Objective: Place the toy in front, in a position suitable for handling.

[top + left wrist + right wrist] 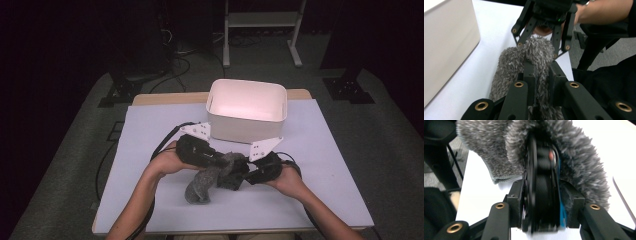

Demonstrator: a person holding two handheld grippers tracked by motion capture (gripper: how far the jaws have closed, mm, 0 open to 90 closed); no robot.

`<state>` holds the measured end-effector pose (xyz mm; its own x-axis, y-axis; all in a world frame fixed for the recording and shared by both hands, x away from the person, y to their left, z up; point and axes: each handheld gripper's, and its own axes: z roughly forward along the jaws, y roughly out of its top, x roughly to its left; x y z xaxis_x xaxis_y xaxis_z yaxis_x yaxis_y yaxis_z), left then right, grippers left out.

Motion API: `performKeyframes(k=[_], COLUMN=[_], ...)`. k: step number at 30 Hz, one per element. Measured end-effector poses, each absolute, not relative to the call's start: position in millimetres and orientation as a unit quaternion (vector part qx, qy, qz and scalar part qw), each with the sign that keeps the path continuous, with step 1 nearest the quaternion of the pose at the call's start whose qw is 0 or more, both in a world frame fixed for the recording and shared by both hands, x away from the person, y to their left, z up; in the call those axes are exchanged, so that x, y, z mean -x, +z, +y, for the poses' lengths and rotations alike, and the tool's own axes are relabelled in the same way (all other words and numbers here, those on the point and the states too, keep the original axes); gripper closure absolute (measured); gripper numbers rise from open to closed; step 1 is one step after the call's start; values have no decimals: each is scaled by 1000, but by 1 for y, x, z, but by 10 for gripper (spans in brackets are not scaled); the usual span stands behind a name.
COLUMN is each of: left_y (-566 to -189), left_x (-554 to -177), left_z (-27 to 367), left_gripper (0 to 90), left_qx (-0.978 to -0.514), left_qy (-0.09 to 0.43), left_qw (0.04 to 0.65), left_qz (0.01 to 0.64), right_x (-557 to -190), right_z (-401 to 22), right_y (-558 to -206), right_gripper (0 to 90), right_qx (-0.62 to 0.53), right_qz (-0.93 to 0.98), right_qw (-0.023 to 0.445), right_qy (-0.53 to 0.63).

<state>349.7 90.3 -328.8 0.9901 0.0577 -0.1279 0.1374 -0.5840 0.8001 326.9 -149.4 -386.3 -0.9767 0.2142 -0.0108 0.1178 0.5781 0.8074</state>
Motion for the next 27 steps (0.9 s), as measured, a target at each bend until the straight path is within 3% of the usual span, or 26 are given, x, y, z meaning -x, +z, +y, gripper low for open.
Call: performKeyframes(k=[12, 27], left_y=[-373, -380], left_x=[-353, -354], left_z=[61, 38], left_gripper=[798, 792], left_qx=[-903, -915], left_qy=[-76, -72], left_qw=[419, 394], left_qz=[58, 49], right_x=[-320, -313], right_z=[-181, -219], right_y=[-394, -417], right_gripper=[573, 571], right_qx=[-106, -140], right_qz=[886, 877], right_qw=[59, 52], right_qy=[447, 457])
